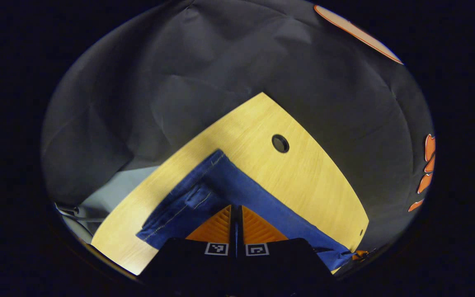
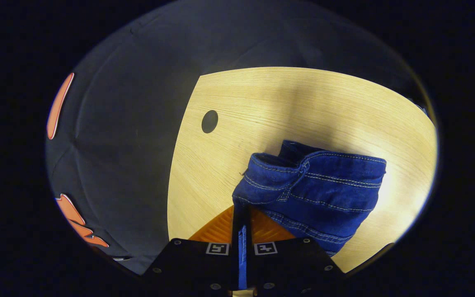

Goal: Grasp the waist and the cuffs of the jeans and fold them to make the two legs overlap; first hold the waist and fold one-third of the jeans toward the cuffs, then hold the cuffs and fold the remaining one-third in the same direction to finish folding.

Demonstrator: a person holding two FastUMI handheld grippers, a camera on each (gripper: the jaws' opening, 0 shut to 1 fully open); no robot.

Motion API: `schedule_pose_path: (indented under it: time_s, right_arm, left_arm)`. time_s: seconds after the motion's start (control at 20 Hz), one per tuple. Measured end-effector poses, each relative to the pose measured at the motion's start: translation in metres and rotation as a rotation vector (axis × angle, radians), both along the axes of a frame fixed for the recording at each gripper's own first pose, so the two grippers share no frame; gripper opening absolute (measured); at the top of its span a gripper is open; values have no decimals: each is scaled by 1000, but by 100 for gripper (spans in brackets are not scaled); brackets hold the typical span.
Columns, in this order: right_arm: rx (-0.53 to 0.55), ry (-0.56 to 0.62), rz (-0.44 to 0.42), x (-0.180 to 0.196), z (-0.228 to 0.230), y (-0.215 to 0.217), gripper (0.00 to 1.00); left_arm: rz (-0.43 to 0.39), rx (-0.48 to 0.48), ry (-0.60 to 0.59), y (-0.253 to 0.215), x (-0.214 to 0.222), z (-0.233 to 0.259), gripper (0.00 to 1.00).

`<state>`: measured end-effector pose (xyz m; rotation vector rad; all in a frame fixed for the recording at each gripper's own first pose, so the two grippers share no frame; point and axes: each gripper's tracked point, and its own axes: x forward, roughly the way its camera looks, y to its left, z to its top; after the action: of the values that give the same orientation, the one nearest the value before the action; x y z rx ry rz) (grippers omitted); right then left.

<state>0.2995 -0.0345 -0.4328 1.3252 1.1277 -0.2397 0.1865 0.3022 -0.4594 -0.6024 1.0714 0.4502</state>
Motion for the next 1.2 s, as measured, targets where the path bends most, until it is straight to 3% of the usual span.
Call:
schedule_pose_path:
  time_s: [0.15,0.3,0.35,0.4,0.5,0.55,0.6,0.65,0.7,0.85,1.05,1.2]
  right_arm:
    - [-1,9,23,7,-2,5,8]
    - [0,-11,31,4,11,1,9]
    - [-13,-31,37,4,15,-2,23]
    - [-41,-51,45,-1,20,-11,20]
    - [-116,-62,83,-17,23,-28,48]
    - [-154,-54,110,-28,20,-35,62]
    - [-193,-36,135,-42,16,-43,65]
    - [-236,-11,166,-56,9,-51,93]
    - [-280,16,193,-68,3,-59,85]
    - [-331,94,229,-92,-24,-72,89]
    - [-262,140,218,-94,-45,-58,90]
    - [-288,135,208,-90,-53,-58,92]
  left_arm:
    - [19,28,-12,5,7,5,1]
    - [-26,-65,-65,-25,12,15,1]
    - [-51,-61,-81,-33,15,24,12]
    - [-87,-40,-91,-37,17,29,27]
    - [-173,1,-103,-47,22,41,55]
    - [-217,22,-100,-53,22,43,63]
    - [-264,49,-89,-57,18,44,72]
    - [-308,86,-73,-58,16,45,81]
    - [-348,119,-60,-60,14,48,87]
    - [-399,147,-50,-69,14,56,91]
    - [-391,144,-51,-66,12,50,91]
    - [-370,154,-45,-64,14,48,91]
